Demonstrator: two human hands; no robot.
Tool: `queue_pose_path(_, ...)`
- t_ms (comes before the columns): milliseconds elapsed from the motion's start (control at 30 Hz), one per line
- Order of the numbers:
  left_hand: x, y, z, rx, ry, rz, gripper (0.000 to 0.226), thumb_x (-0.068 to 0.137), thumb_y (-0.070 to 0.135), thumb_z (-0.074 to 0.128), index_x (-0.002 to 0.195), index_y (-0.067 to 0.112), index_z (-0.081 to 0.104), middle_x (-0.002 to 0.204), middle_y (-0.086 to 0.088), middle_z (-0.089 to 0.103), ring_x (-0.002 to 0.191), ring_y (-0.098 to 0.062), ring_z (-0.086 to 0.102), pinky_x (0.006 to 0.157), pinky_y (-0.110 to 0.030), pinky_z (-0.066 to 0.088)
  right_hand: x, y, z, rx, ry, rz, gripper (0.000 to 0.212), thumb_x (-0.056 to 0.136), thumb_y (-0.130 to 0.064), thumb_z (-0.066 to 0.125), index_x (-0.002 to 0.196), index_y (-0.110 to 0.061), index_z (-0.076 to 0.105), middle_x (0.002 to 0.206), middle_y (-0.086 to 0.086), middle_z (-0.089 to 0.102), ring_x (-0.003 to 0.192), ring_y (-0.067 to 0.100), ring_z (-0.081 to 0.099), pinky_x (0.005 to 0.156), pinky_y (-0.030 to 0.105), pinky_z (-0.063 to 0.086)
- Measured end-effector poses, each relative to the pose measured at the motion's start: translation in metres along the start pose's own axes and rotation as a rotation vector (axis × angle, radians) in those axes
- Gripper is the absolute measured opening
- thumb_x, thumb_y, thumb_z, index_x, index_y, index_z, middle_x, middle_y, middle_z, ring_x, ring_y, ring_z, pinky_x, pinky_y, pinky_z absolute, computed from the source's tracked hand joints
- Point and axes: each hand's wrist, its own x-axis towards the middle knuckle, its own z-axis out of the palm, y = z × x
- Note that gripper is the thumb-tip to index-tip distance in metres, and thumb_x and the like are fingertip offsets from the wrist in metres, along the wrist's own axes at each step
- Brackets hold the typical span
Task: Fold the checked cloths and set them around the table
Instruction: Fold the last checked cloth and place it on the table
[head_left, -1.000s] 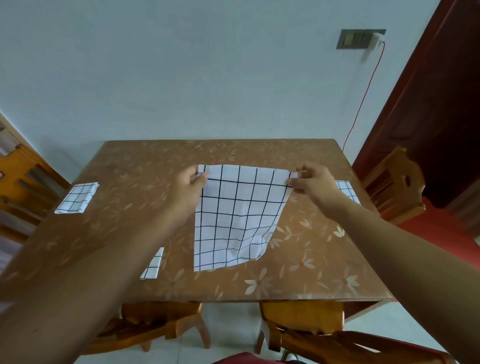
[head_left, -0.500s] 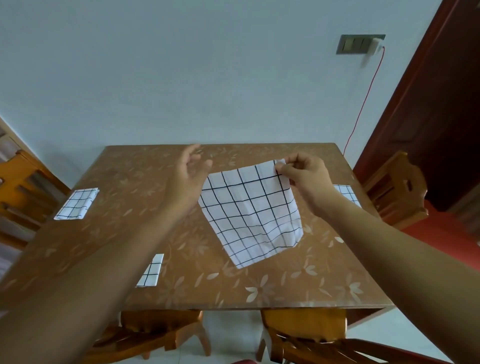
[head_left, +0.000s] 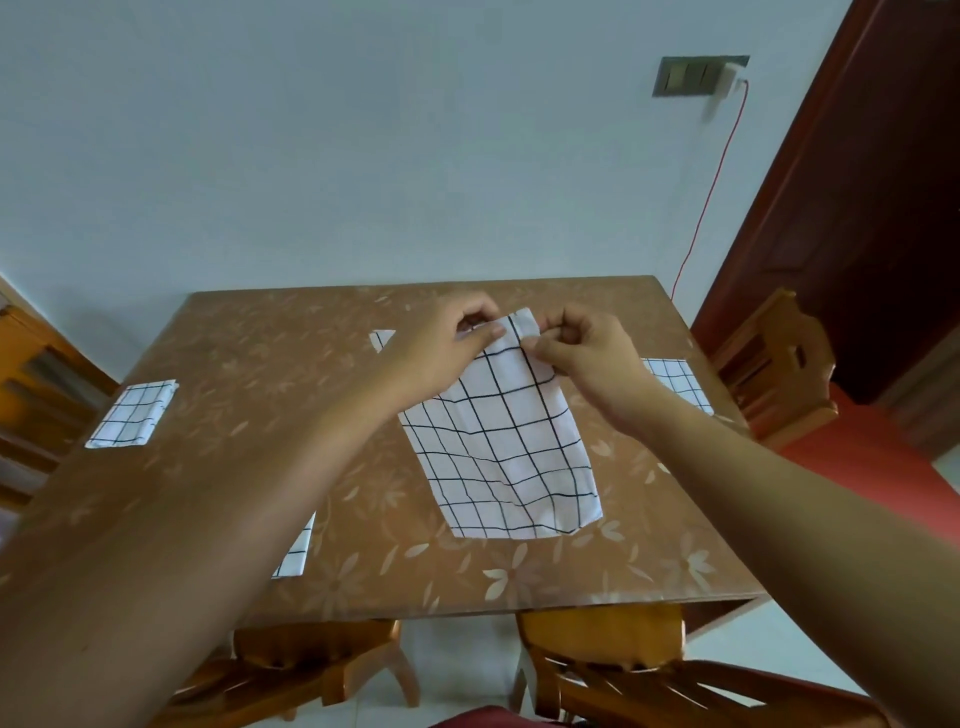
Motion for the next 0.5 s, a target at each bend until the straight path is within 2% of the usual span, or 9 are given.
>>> queue_pose_path(67,0.000,-0.003,-0.002,-0.058,0.077,-0.010,0.005,0.098,0.019,0.065,0.093,0.022,0.066,0.084,0.015,0.064,0.077,0.010,0.055,0.074,-0.010,0.041,-0.002,0.016,-0.005,-0.078,-0.026,0.057,0.012,0.091,-0.008,0.075,0.082,-0.010,0.067,0.062,-0.010,0.065,0.054,0.000,0.058,0.056,0.014,0.046)
queue_pose_path(133,0.001,-0.010,-0.011,-0.101,0.148,-0.025,0.005,0.098,0.017,0.064,0.094,0.020,0.065,0.082,0.015,0.060,0.075,0.007,0.053,0.074,-0.012,0.041,-0.007,0.035,-0.012,-0.152,-0.072,0.116,0.019,0.093,-0.008,0.074,0.077,-0.013,0.064,0.055,-0.017,0.061,0.050,-0.005,0.054,0.053,0.011,0.043)
queue_pose_path(200,0.001,-0.018,-0.021,-0.107,0.220,-0.044,0.006,0.098,0.019,0.063,0.093,0.021,0.065,0.081,0.011,0.058,0.074,-0.004,0.052,0.073,-0.021,0.043,-0.013,0.053,-0.018,-0.248,-0.150,0.193,0.012,0.094,-0.011,0.072,0.083,-0.015,0.070,0.069,-0.019,0.071,0.066,-0.007,0.065,0.065,0.016,0.051)
queue_pose_path(267,0.001,-0.024,-0.034,-0.093,0.266,-0.072,0.006,0.099,0.021,0.062,0.095,0.018,0.066,0.079,0.009,0.057,0.072,-0.006,0.050,0.069,-0.019,0.042,-0.017,0.070,-0.021,-0.357,-0.180,0.256,0.007,0.096,-0.017,0.070,0.097,-0.013,0.076,0.091,-0.005,0.078,0.087,0.011,0.073,0.080,0.031,0.058)
queue_pose_path(367,-0.001,-0.034,-0.052,-0.060,0.332,-0.086,0.006,0.099,0.020,0.062,0.094,0.020,0.065,0.077,0.012,0.057,0.067,0.004,0.049,0.066,-0.011,0.040,-0.018,0.089,-0.021,-0.420,-0.142,0.315,0.024,0.096,-0.028,0.067,0.098,-0.005,0.075,0.093,0.017,0.075,0.086,0.034,0.071,0.082,0.048,0.057)
queue_pose_path(433,-0.003,-0.041,-0.061,-0.051,0.374,-0.104,0.007,0.098,0.020,0.062,0.093,0.023,0.065,0.077,0.013,0.058,0.067,0.006,0.051,0.066,-0.009,0.041,-0.017,0.097,-0.020,-0.420,-0.136,0.326,0.031,0.096,-0.033,0.064,0.095,-0.003,0.072,0.087,0.019,0.071,0.079,0.039,0.065,0.075,0.048,0.054)
queue_pose_path(500,-0.007,-0.047,-0.065,-0.077,0.407,-0.134,0.012,0.098,0.021,0.062,0.089,0.028,0.064,0.078,0.013,0.060,0.068,0.007,0.054,0.066,-0.007,0.042,-0.014,0.102,-0.019,-0.350,-0.105,0.372,0.028,0.098,-0.032,0.062,0.099,-0.006,0.072,0.095,0.019,0.073,0.084,0.040,0.067,0.082,0.050,0.058)
